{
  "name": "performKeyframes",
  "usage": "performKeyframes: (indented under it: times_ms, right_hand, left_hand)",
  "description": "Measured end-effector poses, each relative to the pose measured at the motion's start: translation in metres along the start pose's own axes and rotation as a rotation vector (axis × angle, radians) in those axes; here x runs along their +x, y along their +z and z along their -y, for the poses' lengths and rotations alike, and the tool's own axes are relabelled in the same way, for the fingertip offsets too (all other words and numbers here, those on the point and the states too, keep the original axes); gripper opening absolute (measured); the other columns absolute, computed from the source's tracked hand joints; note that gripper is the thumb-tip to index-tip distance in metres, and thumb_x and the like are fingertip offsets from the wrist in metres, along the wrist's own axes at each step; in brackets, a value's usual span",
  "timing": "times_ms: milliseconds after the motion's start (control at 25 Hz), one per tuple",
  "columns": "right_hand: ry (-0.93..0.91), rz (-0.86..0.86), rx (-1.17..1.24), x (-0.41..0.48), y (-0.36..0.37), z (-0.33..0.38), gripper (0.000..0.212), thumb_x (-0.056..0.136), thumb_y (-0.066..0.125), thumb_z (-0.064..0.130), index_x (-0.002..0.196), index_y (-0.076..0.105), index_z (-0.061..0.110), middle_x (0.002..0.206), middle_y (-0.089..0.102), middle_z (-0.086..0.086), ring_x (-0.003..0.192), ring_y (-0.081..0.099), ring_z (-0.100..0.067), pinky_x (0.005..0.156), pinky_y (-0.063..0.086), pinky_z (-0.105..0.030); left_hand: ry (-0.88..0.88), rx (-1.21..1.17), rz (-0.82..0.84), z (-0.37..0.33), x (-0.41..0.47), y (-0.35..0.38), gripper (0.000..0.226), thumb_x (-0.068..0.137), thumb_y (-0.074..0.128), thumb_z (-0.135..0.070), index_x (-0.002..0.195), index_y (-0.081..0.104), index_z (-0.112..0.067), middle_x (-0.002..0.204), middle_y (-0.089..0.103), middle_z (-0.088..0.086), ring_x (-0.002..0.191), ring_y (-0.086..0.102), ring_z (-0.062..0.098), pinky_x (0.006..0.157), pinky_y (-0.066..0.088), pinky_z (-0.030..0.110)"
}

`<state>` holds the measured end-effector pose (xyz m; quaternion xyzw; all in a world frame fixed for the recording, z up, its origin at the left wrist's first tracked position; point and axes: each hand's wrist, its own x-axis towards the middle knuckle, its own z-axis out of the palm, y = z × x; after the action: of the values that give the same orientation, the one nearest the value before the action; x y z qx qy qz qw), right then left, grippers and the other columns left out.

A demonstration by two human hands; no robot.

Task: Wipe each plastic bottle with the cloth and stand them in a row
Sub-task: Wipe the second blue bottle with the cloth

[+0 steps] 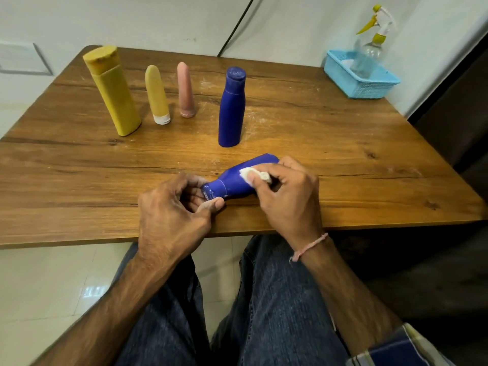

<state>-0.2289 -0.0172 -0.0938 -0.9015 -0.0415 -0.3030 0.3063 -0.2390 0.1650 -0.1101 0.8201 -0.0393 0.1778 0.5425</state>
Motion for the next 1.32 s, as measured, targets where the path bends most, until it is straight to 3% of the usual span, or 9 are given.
performKeyframes:
  times_ms: [160,320,440,600,760,880,1040,1200,1320]
  right_hand:
    - [0.213,-0.145,-0.095,0.018,-0.007,-0.031,0.014,0.087,0.071,0.026,0.095,0.079,0.018,0.083,0.067,-0.004,0.073,0.062,-0.021,0.064,0.053,-0.037]
    - [-0.028,-0.073,0.103,-0.024,0.011,0.026,0.011,0.09,0.073,0.026,0.097,0.08,0.02,0.073,0.057,-0.001,0.06,0.054,-0.017,0.056,0.047,-0.033]
    - [-0.014,-0.135,0.075,-0.013,0.008,0.009,0.01,0.089,0.073,0.023,0.095,0.08,0.018,0.076,0.062,-0.002,0.063,0.058,-0.018,0.059,0.05,-0.036]
    - [0.25,-0.263,-0.029,0.024,0.0,-0.031,0.014,0.087,0.073,0.022,0.098,0.078,0.015,0.082,0.066,0.0,0.071,0.059,-0.012,0.064,0.055,-0.04]
    - [0.099,-0.239,0.044,0.005,0.013,0.005,0.012,0.089,0.073,0.023,0.097,0.079,0.016,0.078,0.064,-0.001,0.066,0.055,-0.011,0.059,0.047,-0.027]
    - [-0.059,-0.15,0.061,-0.011,0.016,0.019,0.011,0.09,0.072,0.022,0.098,0.079,0.018,0.077,0.061,-0.001,0.064,0.057,-0.016,0.057,0.046,-0.028]
    - [0.127,-0.233,0.015,0.032,0.003,-0.023,0.017,0.088,0.072,0.024,0.103,0.078,0.018,0.086,0.068,0.0,0.074,0.062,-0.011,0.067,0.055,-0.035]
    - [0.003,-0.114,0.048,0.029,0.009,-0.012,0.019,0.09,0.072,0.026,0.106,0.078,0.018,0.091,0.07,0.002,0.08,0.061,-0.006,0.069,0.05,-0.016]
    - [-0.017,-0.114,0.068,0.028,0.009,-0.007,0.019,0.09,0.071,0.026,0.107,0.077,0.019,0.092,0.069,0.003,0.081,0.061,-0.006,0.069,0.052,-0.022]
  left_hand:
    - [-0.004,-0.006,-0.01,-0.002,0.0,0.001,0.027,0.068,0.089,-0.02,0.092,0.076,-0.021,0.072,0.071,-0.008,0.065,0.066,0.009,0.063,0.05,0.008]
    - [0.003,-0.002,-0.012,-0.001,0.001,-0.001,0.022,0.072,0.086,-0.028,0.091,0.076,-0.022,0.071,0.071,-0.009,0.062,0.065,0.006,0.062,0.047,0.006]
    - [-0.069,-0.084,0.008,0.001,0.003,0.0,0.019,0.072,0.086,-0.036,0.085,0.076,-0.026,0.068,0.07,-0.006,0.06,0.064,0.011,0.063,0.055,0.021]
    - [-0.165,-0.148,0.047,0.004,0.007,0.0,0.026,0.067,0.08,-0.047,0.08,0.075,-0.025,0.066,0.071,0.002,0.059,0.068,0.03,0.063,0.062,0.045]
    - [-0.282,-0.224,0.078,0.005,0.012,-0.002,0.017,0.08,0.084,-0.027,0.078,0.075,-0.013,0.057,0.069,0.008,0.045,0.059,0.017,0.058,0.054,0.034]
    - [-0.33,-0.272,0.121,0.005,0.017,-0.005,0.018,0.084,0.081,-0.024,0.079,0.075,-0.008,0.058,0.07,0.014,0.044,0.057,0.02,0.056,0.051,0.03]
    - [-0.347,-0.307,0.156,0.005,0.021,-0.005,0.023,0.085,0.079,-0.023,0.079,0.074,-0.002,0.062,0.071,0.016,0.047,0.058,0.024,0.057,0.049,0.031]
    - [-0.259,-0.252,0.138,-0.001,0.018,-0.008,0.029,0.083,0.081,-0.024,0.11,0.072,-0.018,0.062,0.071,0.012,0.05,0.067,0.025,0.055,0.057,0.031]
    - [-0.205,-0.22,0.113,-0.002,0.014,-0.006,0.039,0.075,0.087,-0.015,0.108,0.067,-0.025,0.062,0.069,0.006,0.051,0.068,0.026,0.052,0.061,0.037]
